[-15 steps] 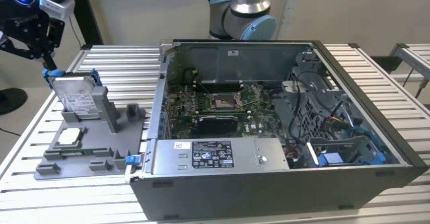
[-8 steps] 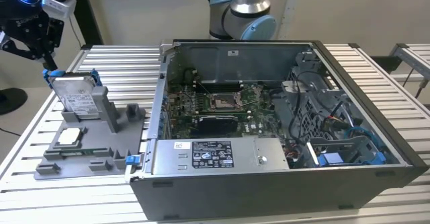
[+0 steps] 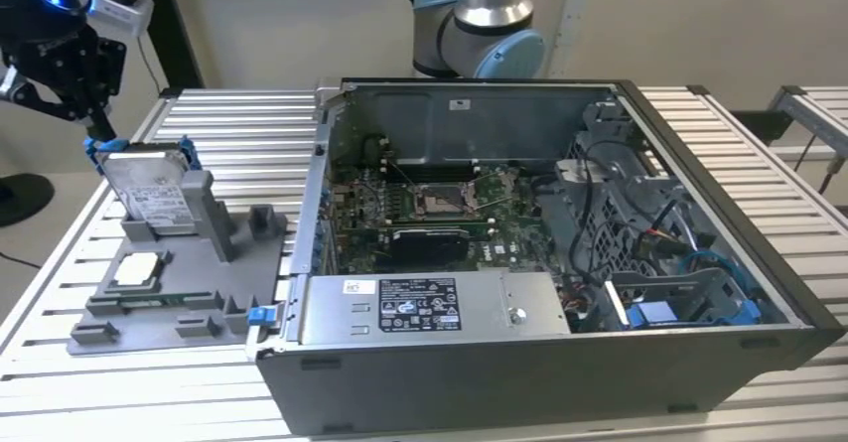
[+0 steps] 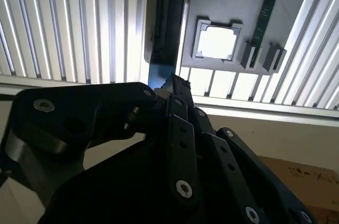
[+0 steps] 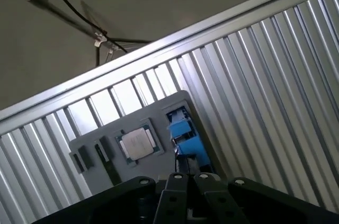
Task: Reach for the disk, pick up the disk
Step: 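Pick up the disk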
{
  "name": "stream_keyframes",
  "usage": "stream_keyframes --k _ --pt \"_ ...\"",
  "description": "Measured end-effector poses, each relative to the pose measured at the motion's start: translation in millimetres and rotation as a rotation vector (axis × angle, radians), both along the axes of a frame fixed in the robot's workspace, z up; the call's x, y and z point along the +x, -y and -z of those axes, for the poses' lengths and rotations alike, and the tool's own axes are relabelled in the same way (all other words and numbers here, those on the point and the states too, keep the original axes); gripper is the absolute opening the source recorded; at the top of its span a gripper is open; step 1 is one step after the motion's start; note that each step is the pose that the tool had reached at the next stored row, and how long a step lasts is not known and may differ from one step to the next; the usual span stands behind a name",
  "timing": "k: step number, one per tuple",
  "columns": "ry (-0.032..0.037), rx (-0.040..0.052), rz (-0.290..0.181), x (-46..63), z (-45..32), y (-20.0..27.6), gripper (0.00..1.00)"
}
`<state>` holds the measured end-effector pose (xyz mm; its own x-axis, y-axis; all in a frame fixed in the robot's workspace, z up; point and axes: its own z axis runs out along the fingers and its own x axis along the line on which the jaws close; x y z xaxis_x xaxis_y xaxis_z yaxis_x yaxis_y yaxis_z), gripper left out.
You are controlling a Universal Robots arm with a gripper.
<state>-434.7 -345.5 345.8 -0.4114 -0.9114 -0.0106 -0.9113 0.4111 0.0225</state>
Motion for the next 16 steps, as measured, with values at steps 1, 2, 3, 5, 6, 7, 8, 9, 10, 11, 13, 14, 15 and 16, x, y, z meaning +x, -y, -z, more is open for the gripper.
stream_keyframes --k 1,2,3,5,6,7,8,9,10,11,13,14,15,16 --pt "0.0005 0.0000 -0.008 0.1 0.5 -0.1 0.00" --pt "0.0007 0.0001 -0.014 0.4 0.9 -0.3 0.00" --pt "0.0008 0.0000 -0.018 1.1 1.1 -0.8 0.00" --pt "0.0007 0.0002 -0.019 1.9 1.1 -4.4 0.00" --pt "0.0008 0.0001 -0.021 2.4 1.1 -4.9 0.00" --pt "0.0007 0.0001 -0.023 2.8 0.7 -5.1 0.00" --pt "0.0007 0.0002 -0.023 2.7 0.1 -5.8 0.00" --pt "0.0008 0.0002 -0.023 2.8 -0.6 -6.6 0.00" --pt "0.0012 0.0004 -0.023 2.8 -1.4 -8.0 0.00" --pt "0.0013 0.0004 -0.024 2.8 -2.2 -10.0 0.00" --pt "0.0010 0.0002 -0.032 2.8 -3.7 -12.2 0.00" --pt "0.0010 0.0003 -0.042 2.8 -4.9 -12.3 0.00" --pt "0.0012 0.0002 -0.055 2.9 -5.5 -12.4 0.00" --pt "0.0015 0.0003 -0.073 2.9 -5.7 -12.4 0.00"
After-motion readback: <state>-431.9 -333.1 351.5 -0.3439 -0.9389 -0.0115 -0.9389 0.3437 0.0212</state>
